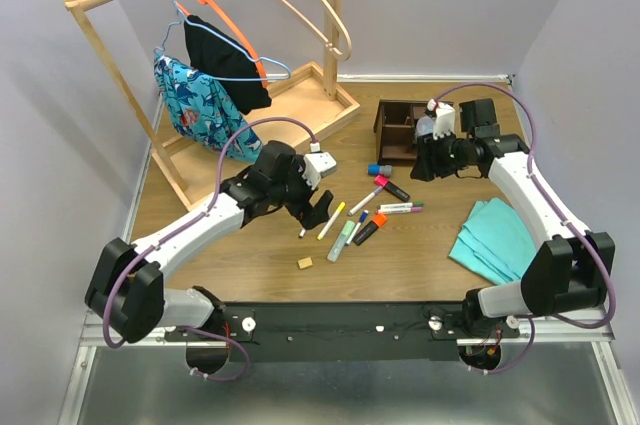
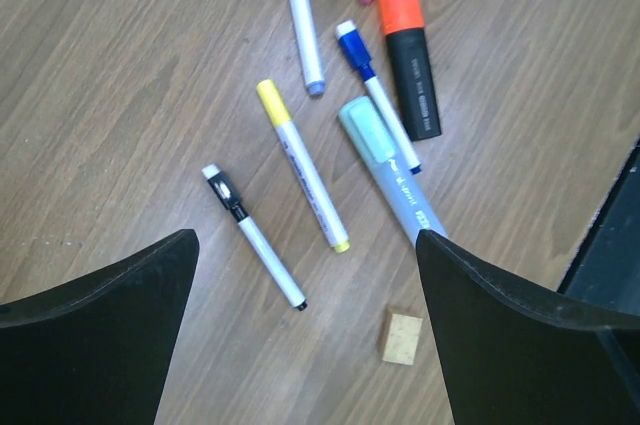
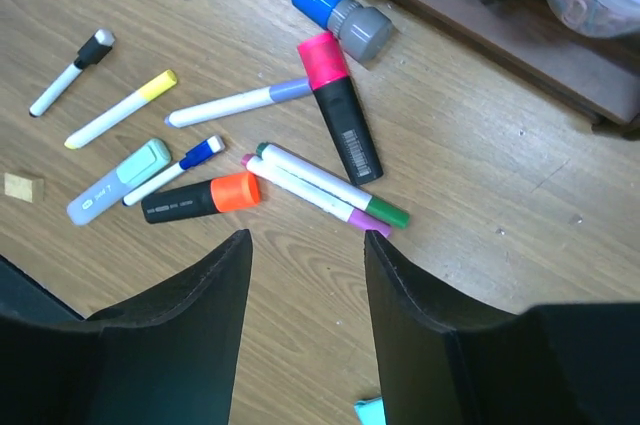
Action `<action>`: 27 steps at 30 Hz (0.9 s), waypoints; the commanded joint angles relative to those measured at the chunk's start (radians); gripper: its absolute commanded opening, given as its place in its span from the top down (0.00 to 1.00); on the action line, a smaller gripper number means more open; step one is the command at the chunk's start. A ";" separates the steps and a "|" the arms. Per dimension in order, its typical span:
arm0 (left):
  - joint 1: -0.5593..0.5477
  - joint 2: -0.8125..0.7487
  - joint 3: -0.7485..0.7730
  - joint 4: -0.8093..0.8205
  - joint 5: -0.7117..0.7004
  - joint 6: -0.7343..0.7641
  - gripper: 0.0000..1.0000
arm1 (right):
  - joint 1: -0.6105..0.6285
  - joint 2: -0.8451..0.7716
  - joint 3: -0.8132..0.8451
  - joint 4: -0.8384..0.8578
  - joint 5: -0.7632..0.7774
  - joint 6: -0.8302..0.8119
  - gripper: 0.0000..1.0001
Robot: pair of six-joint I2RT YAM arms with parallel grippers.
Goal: Sort the stationery into containers
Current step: Pick up the pen from the center of the board.
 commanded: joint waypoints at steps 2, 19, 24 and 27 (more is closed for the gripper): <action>-0.005 0.044 0.042 -0.059 -0.083 0.089 0.02 | 0.068 -0.012 0.052 -0.032 -0.035 -0.105 0.44; -0.005 0.281 0.173 -0.169 -0.269 -0.002 0.22 | 0.128 0.000 0.096 0.020 0.024 -0.053 0.43; -0.005 0.384 0.236 -0.179 -0.269 -0.049 0.24 | 0.128 -0.027 0.085 0.026 0.037 -0.044 0.43; -0.005 0.424 0.267 -0.188 -0.284 -0.065 0.25 | 0.129 -0.039 0.067 0.026 0.044 -0.053 0.43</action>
